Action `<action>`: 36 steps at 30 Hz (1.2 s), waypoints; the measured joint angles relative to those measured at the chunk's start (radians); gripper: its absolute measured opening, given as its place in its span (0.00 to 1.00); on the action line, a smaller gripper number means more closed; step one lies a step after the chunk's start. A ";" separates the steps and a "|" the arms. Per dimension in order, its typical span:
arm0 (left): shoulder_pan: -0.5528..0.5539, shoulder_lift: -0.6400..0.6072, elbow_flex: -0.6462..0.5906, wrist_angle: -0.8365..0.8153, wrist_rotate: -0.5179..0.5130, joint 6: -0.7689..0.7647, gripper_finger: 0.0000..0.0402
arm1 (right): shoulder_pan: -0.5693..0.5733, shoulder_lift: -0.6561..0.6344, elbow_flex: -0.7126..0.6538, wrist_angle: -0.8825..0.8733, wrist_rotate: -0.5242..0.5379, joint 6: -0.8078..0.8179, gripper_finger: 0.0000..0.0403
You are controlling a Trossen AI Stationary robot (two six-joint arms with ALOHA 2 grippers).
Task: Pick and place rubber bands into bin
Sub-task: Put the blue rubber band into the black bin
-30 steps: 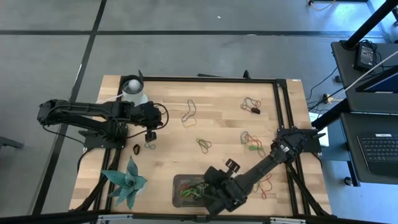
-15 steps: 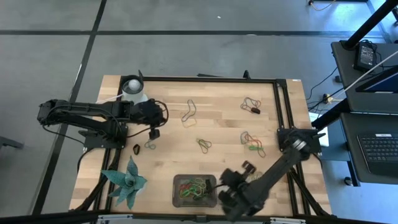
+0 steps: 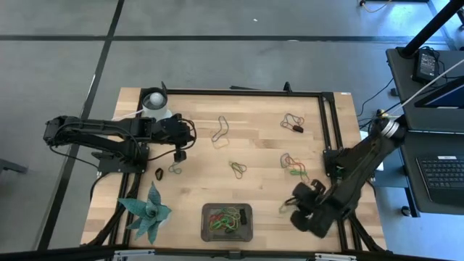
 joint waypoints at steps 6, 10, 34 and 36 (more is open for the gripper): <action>0.000 0.000 0.000 0.000 0.000 -0.003 0.01 | 0.029 -0.146 -0.192 0.039 -0.116 0.103 0.03; 0.000 0.000 0.000 0.000 -0.003 -0.005 0.01 | 0.029 -0.148 -0.271 0.088 -0.203 0.054 0.07; 0.000 0.000 0.000 -0.016 -0.002 -0.082 0.01 | 0.031 -0.023 -0.322 0.357 -0.235 -0.659 0.18; 0.000 0.000 0.000 -0.016 0.000 -0.082 0.01 | 0.031 -0.012 -0.322 0.359 -0.235 -0.668 0.18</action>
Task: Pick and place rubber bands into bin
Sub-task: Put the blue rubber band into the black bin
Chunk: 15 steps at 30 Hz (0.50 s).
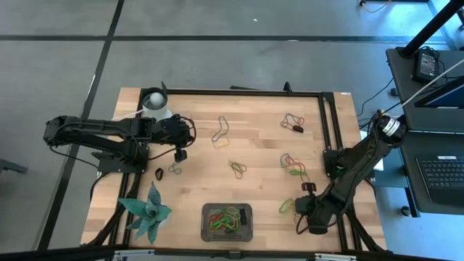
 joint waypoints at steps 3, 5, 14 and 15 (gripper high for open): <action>0.000 0.000 0.000 0.000 0.000 0.000 0.01 | 0.000 0.019 0.000 0.000 0.000 -0.002 0.18; 0.000 0.000 0.000 0.000 0.000 0.000 0.01 | 0.000 0.029 0.000 0.001 0.000 -0.002 0.18; 0.000 0.000 0.000 0.000 0.001 -0.004 0.01 | 0.000 0.070 0.000 0.022 -0.002 0.000 0.17; 0.000 0.000 0.000 0.000 0.001 -0.008 0.01 | 0.000 0.075 0.000 0.024 -0.004 0.001 0.17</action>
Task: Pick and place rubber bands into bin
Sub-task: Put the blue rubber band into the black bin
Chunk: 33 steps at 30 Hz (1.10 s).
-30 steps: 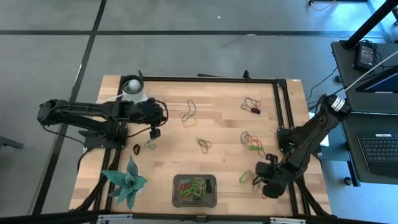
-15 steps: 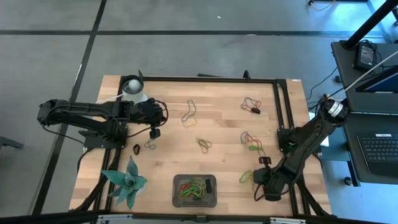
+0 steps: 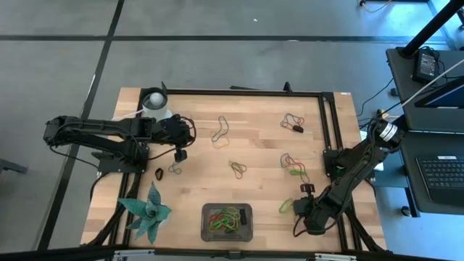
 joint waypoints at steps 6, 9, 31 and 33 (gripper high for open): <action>0.000 0.000 0.000 0.000 0.000 -0.018 0.01 | 0.000 0.002 0.000 0.006 -0.031 0.022 0.03; 0.000 0.000 0.000 0.000 0.000 -0.018 0.01 | 0.000 -0.005 0.007 -0.002 -0.039 0.040 0.02; 0.000 0.000 0.000 0.001 0.008 -0.074 0.01 | 0.101 -0.199 0.333 -0.559 0.197 0.258 0.00; 0.000 0.000 0.000 0.001 0.008 -0.073 0.01 | 0.106 -0.204 0.375 -0.621 0.197 0.265 0.00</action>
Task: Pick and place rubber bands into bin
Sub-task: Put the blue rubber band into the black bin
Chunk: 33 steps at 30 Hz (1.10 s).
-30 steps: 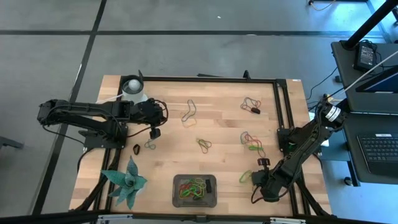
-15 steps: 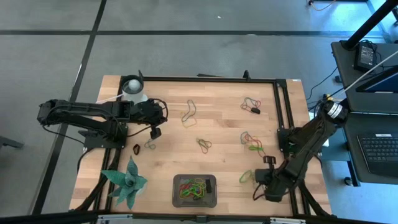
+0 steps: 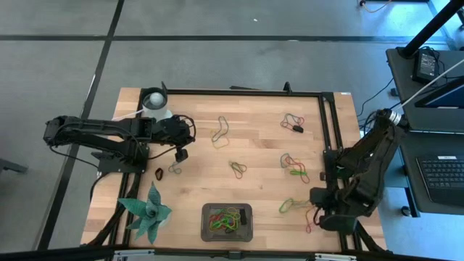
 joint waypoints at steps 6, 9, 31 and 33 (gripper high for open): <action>0.000 0.000 0.000 0.000 0.000 0.001 0.01 | 0.001 0.001 0.108 -0.125 0.041 -0.001 0.00; 0.000 0.000 0.000 0.000 0.000 0.002 0.01 | 0.001 0.001 0.140 -0.150 0.109 -0.003 0.00; 0.000 0.000 0.000 0.000 0.000 0.108 0.01 | -0.255 0.057 0.177 0.505 0.249 -0.464 0.00; 0.000 0.000 0.000 0.000 0.000 0.108 0.01 | -0.293 0.110 0.229 0.534 0.246 -0.506 0.00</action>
